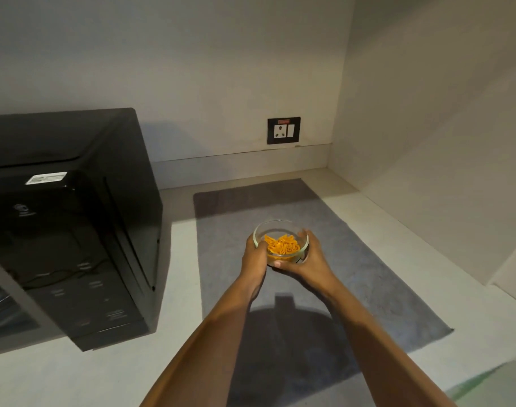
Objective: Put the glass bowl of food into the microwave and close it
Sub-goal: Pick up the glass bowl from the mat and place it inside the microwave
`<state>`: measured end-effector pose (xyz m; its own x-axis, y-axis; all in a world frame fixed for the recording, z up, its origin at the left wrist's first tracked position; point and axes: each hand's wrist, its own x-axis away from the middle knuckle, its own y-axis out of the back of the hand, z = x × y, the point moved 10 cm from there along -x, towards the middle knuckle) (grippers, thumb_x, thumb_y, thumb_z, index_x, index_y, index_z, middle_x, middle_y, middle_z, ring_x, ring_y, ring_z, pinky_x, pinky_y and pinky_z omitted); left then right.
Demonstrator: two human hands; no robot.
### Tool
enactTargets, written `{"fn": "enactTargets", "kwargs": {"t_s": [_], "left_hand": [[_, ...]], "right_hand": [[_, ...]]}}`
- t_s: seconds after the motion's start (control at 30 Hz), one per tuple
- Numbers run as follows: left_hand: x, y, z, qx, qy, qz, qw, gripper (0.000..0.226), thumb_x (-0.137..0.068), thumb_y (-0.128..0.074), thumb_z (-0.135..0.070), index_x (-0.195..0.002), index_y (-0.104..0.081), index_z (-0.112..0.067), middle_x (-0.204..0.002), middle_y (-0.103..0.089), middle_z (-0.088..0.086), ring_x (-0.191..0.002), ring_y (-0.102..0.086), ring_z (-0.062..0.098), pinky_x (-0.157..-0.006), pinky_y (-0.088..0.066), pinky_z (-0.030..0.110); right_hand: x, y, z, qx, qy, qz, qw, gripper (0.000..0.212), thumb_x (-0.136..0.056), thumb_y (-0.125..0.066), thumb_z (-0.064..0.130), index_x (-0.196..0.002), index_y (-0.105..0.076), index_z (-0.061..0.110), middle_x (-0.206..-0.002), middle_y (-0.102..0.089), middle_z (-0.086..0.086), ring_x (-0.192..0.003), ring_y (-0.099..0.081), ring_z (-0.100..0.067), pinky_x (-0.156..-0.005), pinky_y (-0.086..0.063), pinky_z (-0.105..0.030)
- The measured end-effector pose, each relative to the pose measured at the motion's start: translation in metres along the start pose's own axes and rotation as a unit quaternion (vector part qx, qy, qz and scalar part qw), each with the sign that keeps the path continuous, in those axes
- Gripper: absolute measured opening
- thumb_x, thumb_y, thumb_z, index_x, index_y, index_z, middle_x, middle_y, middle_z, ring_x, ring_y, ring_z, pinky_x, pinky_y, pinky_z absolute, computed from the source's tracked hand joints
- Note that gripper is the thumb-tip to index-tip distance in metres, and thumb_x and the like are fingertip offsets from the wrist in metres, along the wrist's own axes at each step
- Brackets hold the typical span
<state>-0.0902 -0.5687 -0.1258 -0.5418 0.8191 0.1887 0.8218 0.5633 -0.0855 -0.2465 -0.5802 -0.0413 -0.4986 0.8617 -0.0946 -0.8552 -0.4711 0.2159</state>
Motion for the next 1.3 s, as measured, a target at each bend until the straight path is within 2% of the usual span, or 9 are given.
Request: {"fn": "enactTargets", "kwargs": {"t_s": [0.17,0.37,0.47,0.53,0.67,0.83,0.97,1.2,1.3], "left_hand": [[0.025,0.008,-0.021,0.007,-0.003,-0.022,1.000,0.048,-0.076,-0.048,-0.033,-0.124,-0.058,-0.031,-0.116,-0.069,0.007,-0.106,-0.066,0.026,-0.096,-0.052,0.049],[0.086,0.028,-0.059,0.051,-0.007,-0.039,0.998,0.051,-0.076,-0.046,-0.042,-0.124,-0.057,-0.028,-0.122,-0.065,0.011,-0.109,-0.064,0.028,-0.097,-0.052,0.050],[0.102,0.050,-0.055,0.067,0.007,-0.062,0.996,0.055,-0.070,-0.047,-0.061,-0.116,-0.060,-0.033,-0.124,-0.062,0.013,-0.108,-0.065,0.030,-0.094,-0.053,0.053],[0.122,0.052,-0.064,0.066,0.024,-0.060,0.996,0.060,-0.070,-0.045,-0.068,-0.117,-0.060,-0.033,-0.121,-0.062,0.011,-0.108,-0.064,0.029,-0.093,-0.054,0.048],[0.182,0.074,-0.088,0.077,0.022,-0.056,0.995,0.068,-0.071,-0.043,-0.068,-0.121,-0.057,-0.025,-0.116,-0.065,0.010,-0.108,-0.062,0.030,-0.098,-0.049,0.048],[0.251,0.104,-0.107,0.080,-0.010,-0.013,0.997,0.047,-0.090,-0.042,-0.050,-0.123,-0.056,-0.021,-0.122,-0.064,0.012,-0.112,-0.061,0.029,-0.098,-0.049,0.041],[0.295,0.146,-0.109,0.089,-0.014,-0.009,0.996,0.043,-0.094,-0.039,-0.044,-0.128,-0.054,-0.023,-0.120,-0.061,0.008,-0.114,-0.060,0.028,-0.096,-0.047,0.040],[0.346,0.228,-0.122,0.071,-0.041,-0.045,0.996,0.041,-0.098,-0.034,-0.038,-0.133,-0.051,-0.022,-0.132,-0.058,0.011,-0.121,-0.056,0.029,-0.099,-0.047,0.037],[0.358,0.264,-0.134,0.089,-0.053,-0.060,0.993,0.042,-0.099,-0.034,-0.034,-0.132,-0.053,-0.017,-0.131,-0.059,0.013,-0.118,-0.058,0.028,-0.076,-0.048,0.026]], "right_hand": [[0.009,-0.003,0.011,-0.089,0.006,-0.005,0.996,0.079,-0.041,-0.095,0.018,-0.103,-0.052,0.044,-0.114,-0.060,-0.006,-0.106,-0.063,-0.027,-0.078,-0.057,-0.051],[0.041,-0.037,0.036,-0.176,-0.016,0.058,0.982,0.100,-0.056,-0.083,-0.007,-0.127,-0.028,0.037,-0.123,-0.046,0.005,-0.110,-0.058,-0.025,-0.082,-0.053,-0.058],[0.072,-0.054,0.060,-0.163,-0.007,0.080,0.983,0.092,-0.065,-0.075,-0.013,-0.127,-0.022,0.032,-0.114,-0.045,0.017,-0.092,-0.063,-0.006,-0.071,-0.060,-0.038],[0.080,-0.056,0.059,-0.150,-0.008,0.082,0.985,0.091,-0.067,-0.074,-0.011,-0.125,-0.021,0.033,-0.116,-0.044,0.018,-0.088,-0.063,-0.001,-0.064,-0.058,-0.026],[0.121,-0.073,0.076,-0.130,-0.002,0.070,0.989,0.109,-0.059,-0.088,0.011,-0.133,-0.016,0.046,-0.142,-0.035,0.013,-0.117,-0.054,-0.012,-0.088,-0.054,-0.047],[0.180,-0.095,0.110,-0.070,0.032,0.064,0.995,0.110,-0.065,-0.080,0.015,-0.145,-0.006,0.027,-0.144,-0.030,0.007,-0.117,-0.043,-0.008,-0.074,-0.049,-0.008],[0.232,-0.133,0.133,-0.043,0.028,0.068,0.996,0.123,-0.049,-0.083,0.041,-0.144,-0.006,0.032,-0.152,-0.025,0.002,-0.131,-0.035,-0.015,-0.107,-0.033,-0.029],[0.276,-0.203,0.168,-0.049,0.039,0.100,0.993,0.115,-0.052,-0.078,0.037,-0.144,-0.009,0.029,-0.149,-0.026,0.001,-0.124,-0.037,-0.013,-0.100,-0.035,-0.027],[0.284,-0.238,0.186,-0.050,0.053,0.118,0.990,0.111,-0.053,-0.077,0.038,-0.143,-0.011,0.029,-0.147,-0.029,0.000,-0.123,-0.040,-0.016,-0.097,-0.038,-0.025]]}}
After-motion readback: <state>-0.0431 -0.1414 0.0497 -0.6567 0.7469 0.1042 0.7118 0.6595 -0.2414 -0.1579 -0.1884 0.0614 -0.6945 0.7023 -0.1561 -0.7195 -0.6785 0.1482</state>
